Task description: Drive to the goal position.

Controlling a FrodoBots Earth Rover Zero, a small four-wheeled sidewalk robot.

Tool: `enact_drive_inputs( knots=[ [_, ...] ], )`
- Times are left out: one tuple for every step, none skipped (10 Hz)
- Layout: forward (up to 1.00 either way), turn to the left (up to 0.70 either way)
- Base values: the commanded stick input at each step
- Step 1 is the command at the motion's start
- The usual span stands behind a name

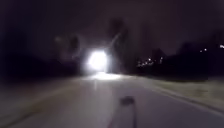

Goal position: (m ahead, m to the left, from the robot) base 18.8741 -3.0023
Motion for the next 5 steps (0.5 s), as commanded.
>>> enact_drive_inputs(
  knots=[
    [1.00, 0.14],
    [1.00, 0.11],
    [1.00, 0.05],
    [1.00, 0.05],
    [1.00, 0.05]
  ],
)
